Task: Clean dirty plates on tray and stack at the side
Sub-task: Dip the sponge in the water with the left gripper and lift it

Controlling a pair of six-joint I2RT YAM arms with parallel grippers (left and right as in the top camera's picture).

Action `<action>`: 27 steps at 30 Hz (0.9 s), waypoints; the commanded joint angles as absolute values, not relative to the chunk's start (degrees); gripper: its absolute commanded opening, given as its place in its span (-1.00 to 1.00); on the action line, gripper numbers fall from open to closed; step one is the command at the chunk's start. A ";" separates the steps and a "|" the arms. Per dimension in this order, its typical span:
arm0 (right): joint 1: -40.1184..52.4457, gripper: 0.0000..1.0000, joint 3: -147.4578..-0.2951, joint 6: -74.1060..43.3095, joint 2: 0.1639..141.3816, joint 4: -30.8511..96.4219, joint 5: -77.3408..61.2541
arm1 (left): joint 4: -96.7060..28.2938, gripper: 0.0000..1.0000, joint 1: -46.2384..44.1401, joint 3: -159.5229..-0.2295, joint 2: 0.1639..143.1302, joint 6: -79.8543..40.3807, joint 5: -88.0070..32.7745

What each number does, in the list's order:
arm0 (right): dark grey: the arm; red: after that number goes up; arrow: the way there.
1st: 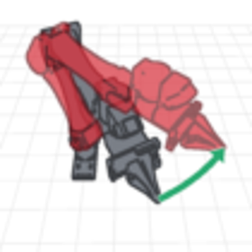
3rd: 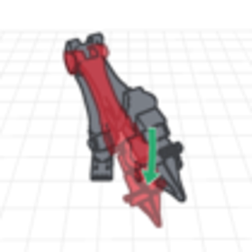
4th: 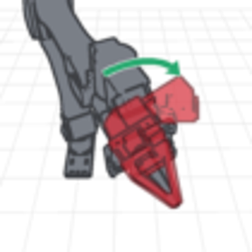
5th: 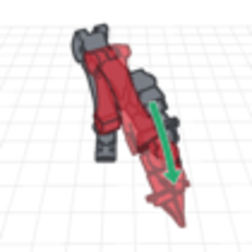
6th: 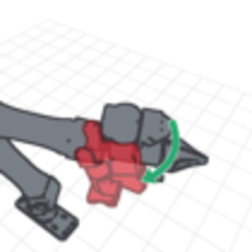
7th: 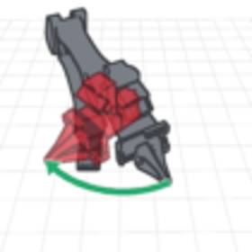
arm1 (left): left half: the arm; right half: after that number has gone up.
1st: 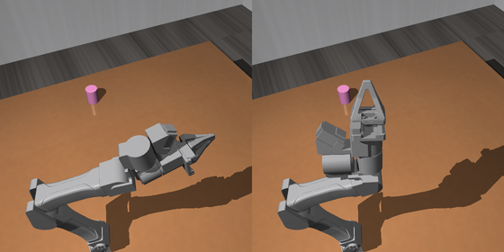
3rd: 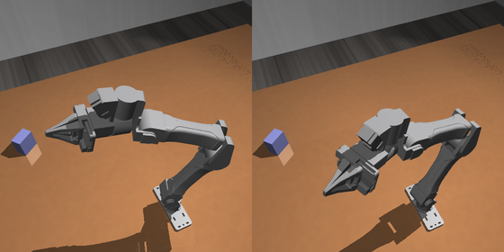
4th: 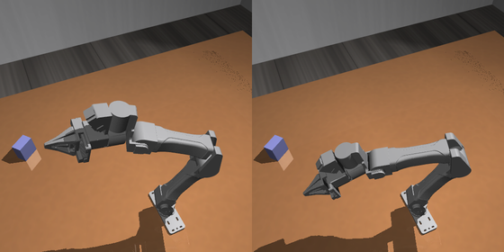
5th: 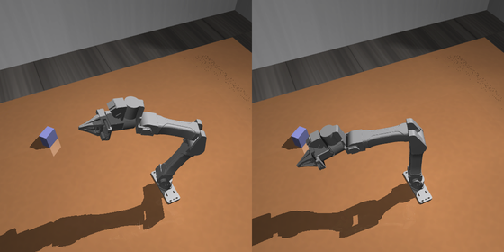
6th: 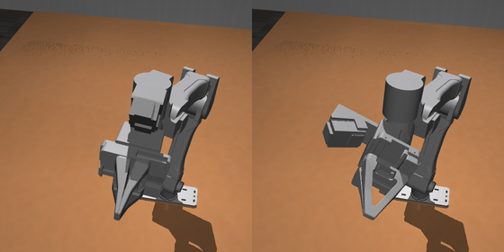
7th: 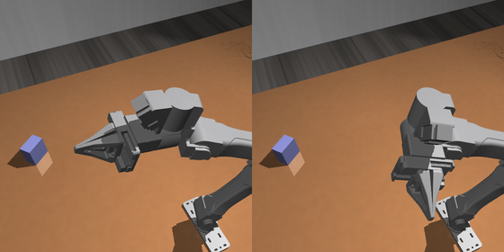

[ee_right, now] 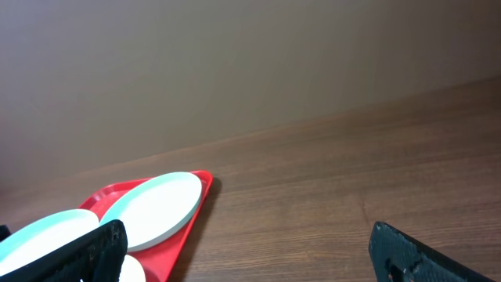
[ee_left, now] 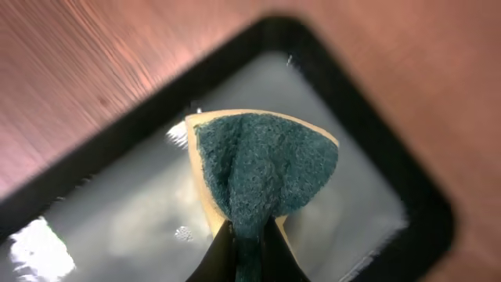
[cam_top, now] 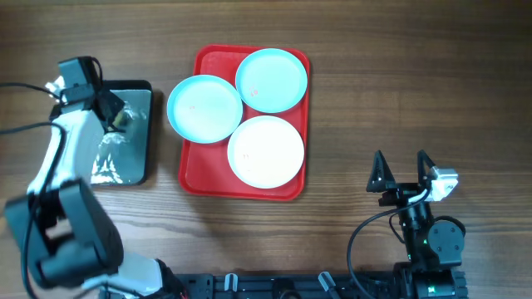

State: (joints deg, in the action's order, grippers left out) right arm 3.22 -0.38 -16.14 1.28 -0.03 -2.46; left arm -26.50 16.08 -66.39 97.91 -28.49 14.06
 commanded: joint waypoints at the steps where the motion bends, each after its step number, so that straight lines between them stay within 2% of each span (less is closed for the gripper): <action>1: 3.05 0.99 -0.30 -15.16 1.02 -0.19 -1.48 | -27.33 -0.92 15.44 -66.76 94.54 -27.18 15.88; 17: 3.05 0.99 -0.30 -15.18 1.02 -0.19 -1.45 | -34.44 -0.93 11.00 -66.54 95.20 -21.78 15.88; 27: 3.05 0.99 -0.30 -15.05 1.02 -0.32 -0.84 | -36.34 -0.92 0.05 -66.70 83.15 -8.51 14.79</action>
State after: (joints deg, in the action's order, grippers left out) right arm 3.22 -0.38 -16.14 1.28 -0.03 -2.28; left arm -36.14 4.56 -66.37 91.42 -16.43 15.09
